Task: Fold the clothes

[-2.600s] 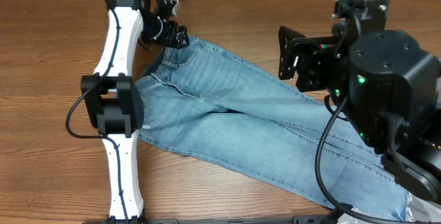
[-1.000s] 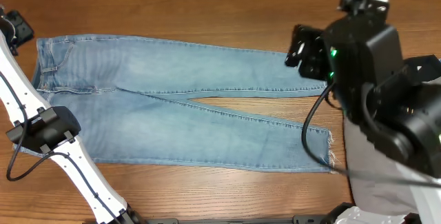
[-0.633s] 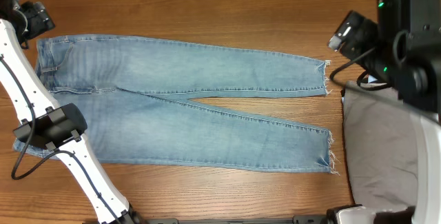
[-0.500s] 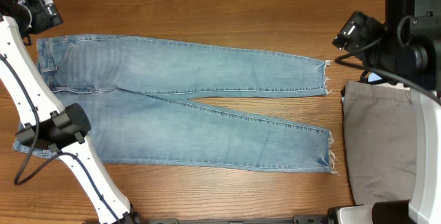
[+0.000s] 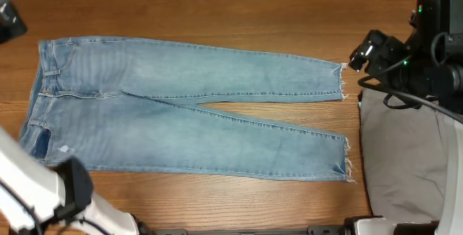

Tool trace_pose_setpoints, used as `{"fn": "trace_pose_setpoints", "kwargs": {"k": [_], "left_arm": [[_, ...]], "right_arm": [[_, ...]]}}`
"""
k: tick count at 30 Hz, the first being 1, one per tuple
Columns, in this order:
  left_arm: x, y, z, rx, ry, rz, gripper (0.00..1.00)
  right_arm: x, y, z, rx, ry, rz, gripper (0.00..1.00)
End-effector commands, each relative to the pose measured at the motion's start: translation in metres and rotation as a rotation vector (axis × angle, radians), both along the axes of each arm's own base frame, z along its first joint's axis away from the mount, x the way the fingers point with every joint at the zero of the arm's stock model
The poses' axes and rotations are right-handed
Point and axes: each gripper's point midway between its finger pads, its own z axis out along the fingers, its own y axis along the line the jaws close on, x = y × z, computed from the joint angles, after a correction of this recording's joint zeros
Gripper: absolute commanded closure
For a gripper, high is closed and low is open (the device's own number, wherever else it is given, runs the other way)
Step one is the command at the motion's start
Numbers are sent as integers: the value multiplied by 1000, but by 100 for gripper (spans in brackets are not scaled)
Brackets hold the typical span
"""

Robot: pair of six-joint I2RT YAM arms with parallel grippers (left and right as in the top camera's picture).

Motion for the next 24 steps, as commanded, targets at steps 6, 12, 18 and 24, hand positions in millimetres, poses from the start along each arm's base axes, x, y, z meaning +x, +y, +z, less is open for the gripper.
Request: {"fn": "trace_pose_setpoints", "kwargs": {"k": [6, 12, 18, 24], "left_arm": [[-67, 32, -102, -265, 305, 196, 0], [-74, 47, -210, -515, 483, 228, 0], [-91, 49, -295, -654, 615, 272, 0], [-106, 67, -320, -703, 595, 378, 0]], "right_arm": [[-8, 0, -55, -15, 174, 21, 0], [-17, -1, -141, -25, 372, 21, 8], [-61, -8, -243, 47, 601, -36, 21], [-105, -11, -299, 246, 727, -153, 31]]}}
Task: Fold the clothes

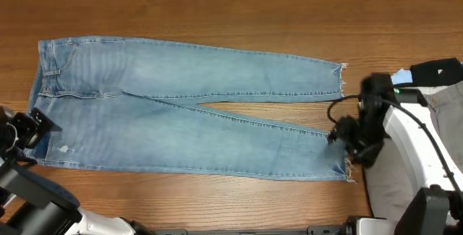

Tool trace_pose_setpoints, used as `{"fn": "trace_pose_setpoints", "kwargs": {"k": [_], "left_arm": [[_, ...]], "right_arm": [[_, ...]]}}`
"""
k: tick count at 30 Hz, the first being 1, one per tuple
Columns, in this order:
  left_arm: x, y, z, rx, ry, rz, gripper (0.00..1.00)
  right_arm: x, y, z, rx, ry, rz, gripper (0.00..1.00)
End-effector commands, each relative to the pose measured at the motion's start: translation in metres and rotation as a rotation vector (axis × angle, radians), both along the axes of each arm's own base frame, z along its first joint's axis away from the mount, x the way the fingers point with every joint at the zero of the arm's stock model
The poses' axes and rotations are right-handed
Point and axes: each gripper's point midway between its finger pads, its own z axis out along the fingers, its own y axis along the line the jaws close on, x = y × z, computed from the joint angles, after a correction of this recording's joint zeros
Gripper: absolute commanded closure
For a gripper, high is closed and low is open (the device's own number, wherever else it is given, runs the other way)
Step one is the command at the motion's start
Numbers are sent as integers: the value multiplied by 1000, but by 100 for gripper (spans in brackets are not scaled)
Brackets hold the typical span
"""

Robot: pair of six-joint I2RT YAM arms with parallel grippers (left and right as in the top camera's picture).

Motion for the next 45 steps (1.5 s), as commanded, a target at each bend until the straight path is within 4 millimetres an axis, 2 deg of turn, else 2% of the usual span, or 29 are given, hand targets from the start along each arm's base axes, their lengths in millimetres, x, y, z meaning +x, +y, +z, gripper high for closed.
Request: {"fn": "trace_pose_setpoints", "kwargs": {"k": [1, 7, 9, 14, 19, 21, 24, 27, 31, 39, 42, 45], "left_arm": [[-8, 14, -2, 1, -22, 95, 0], [-17, 37, -2, 38, -49, 181, 0], [-17, 40, -2, 45, -53, 185, 0], [-14, 43, -2, 53, -63, 193, 0], [-14, 46, -2, 68, -65, 193, 0], [-14, 48, -2, 77, -64, 193, 0], [-13, 50, -2, 85, -68, 193, 0], [-14, 51, -2, 90, -63, 193, 0], [-18, 51, -8, 98, -40, 204, 0], [-27, 46, -37, 91, -3, 219, 0], [-28, 49, -49, 112, 1, 231, 7], [-25, 53, -60, 136, -21, 232, 7]], "right_arm": [[-20, 4, -17, 82, 48, -76, 31], [-35, -1, -40, 89, 68, -159, 37], [-38, 0, -45, 81, 82, -202, 42], [-40, 0, -65, 62, 63, -290, 46], [-49, -1, -75, 41, 78, -310, 52], [-49, -1, -75, 41, 78, -309, 62], [-47, -1, -74, 41, 72, -308, 83], [-45, -2, -73, 41, 67, -300, 90], [-38, -5, -70, 36, 42, -278, 96], [-22, -9, -47, 37, 19, -210, 96], [-13, -11, -37, 40, -3, -177, 96], [-4, -13, -29, 38, -24, -170, 96]]}}
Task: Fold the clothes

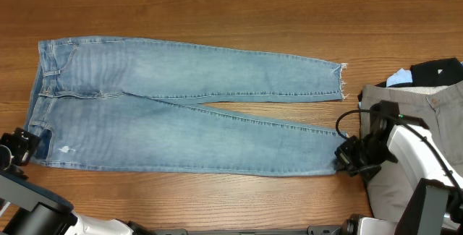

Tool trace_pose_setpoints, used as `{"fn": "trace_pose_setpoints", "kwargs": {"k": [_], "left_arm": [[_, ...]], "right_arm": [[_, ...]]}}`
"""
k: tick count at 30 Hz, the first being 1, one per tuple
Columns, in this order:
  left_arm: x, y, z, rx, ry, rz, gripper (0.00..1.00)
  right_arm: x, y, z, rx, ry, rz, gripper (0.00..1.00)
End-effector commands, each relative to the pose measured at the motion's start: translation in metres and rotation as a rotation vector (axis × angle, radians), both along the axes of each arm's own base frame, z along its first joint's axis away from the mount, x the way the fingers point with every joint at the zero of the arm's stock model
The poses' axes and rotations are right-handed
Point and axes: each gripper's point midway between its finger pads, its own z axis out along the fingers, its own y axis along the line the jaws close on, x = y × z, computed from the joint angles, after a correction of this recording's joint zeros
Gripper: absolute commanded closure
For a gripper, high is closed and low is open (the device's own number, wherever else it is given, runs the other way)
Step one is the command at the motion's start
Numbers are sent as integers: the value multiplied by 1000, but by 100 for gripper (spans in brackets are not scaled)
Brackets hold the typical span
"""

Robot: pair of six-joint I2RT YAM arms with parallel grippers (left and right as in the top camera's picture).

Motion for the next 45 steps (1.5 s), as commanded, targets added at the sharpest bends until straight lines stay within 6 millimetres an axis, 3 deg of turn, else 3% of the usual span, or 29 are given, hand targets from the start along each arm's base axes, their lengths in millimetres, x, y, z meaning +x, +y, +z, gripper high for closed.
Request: {"fn": "trace_pose_setpoints", "kwargs": {"k": [1, 5, 8, 20, 31, 37, 42, 45], "left_arm": [[-1, 1, -11, 17, -4, 14, 8], [12, -2, -16, 11, -77, -12, 10], [9, -8, -24, -2, -68, -21, 12], [1, -20, -76, -67, -31, -25, 41], [3, -20, -103, -98, -12, -27, 65], [2, -22, -106, -112, -12, -26, 64], [-1, -20, -104, -109, -15, -19, 81], [-1, -17, -97, -96, -27, -14, 84]], "right_arm": [[18, -10, 10, -38, -54, 33, 96], [23, -11, 13, -42, -70, 32, 96], [23, -11, 13, -42, -70, 32, 96], [23, -11, 13, -42, -70, 31, 96], [23, -11, 13, -42, -69, 31, 96], [23, -11, 13, -42, -69, 31, 96], [23, -11, 13, -42, -70, 32, 96], [24, -11, 15, -42, -71, 32, 96]]}}
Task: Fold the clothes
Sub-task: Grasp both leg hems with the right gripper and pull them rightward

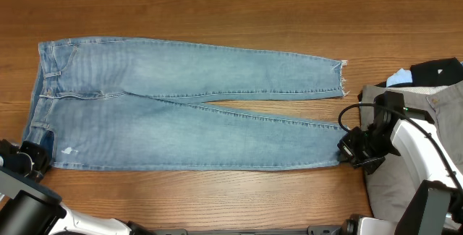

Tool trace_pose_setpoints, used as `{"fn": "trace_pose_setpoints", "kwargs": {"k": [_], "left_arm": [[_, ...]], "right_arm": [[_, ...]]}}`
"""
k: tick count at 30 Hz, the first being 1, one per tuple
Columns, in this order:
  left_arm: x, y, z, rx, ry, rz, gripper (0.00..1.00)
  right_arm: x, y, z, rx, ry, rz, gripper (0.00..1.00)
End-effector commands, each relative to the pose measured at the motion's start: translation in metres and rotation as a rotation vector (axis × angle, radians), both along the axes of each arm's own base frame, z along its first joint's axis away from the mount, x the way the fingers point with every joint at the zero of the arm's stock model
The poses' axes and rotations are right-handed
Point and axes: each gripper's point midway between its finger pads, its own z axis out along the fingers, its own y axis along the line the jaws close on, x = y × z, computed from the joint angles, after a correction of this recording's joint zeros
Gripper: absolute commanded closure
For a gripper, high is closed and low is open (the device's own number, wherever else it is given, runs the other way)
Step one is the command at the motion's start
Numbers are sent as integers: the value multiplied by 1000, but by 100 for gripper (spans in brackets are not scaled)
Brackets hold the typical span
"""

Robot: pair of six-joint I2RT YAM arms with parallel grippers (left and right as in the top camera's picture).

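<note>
A pair of light blue jeans [181, 112] lies flat on the wooden table [217, 18], waistband at the left and both legs running right. My right gripper [349, 148] sits on the hem of the near leg and covers its frayed edge; the hem looks gathered in its fingers. At the near corner of the waistband is my left gripper [32, 160], touching the denim. Its jaws are too small and dark to read. The far leg's frayed hem [341, 79] lies free.
A grey-beige garment [405, 184] lies at the right edge under my right arm. A black garment [438, 70] and a light blue piece [399, 79] lie behind it. The table's near edge runs just below the jeans.
My left gripper has moved right and nearer, onto the waistband's near corner. My right gripper has shifted slightly up at the near leg's hem, and the hem's lower corner now sits higher.
Both arms stood away from the jeans, the right one at the far right. Then the right gripper was by the near leg's hem and the left beside the waistband. Later both were lower along the near edge. Now each rests on a near corner of the jeans.
</note>
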Motion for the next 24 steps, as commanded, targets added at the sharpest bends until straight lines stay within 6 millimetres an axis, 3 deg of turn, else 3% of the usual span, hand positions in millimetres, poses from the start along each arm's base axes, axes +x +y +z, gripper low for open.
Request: {"fn": "trace_pose_setpoints", "kwargs": {"k": [1, 7, 12, 18, 24], "left_arm": [[-9, -14, -20, -60, 36, -9, 85], [0, -6, 10, -3, -37, -7, 87], [4, -1, 51, 86, -95, -2, 89], [-2, -1, 110, 171, -154, 70, 90], [-25, -1, 167, 278, -110, 124, 93]], "right_arm": [[9, -6, 6, -25, -24, 3, 96], [21, -9, 22, -30, -59, 23, 96], [35, -12, 52, -45, -126, 39, 96], [41, -13, 105, -70, -231, 43, 96], [40, -13, 170, -106, -371, 42, 96]]}}
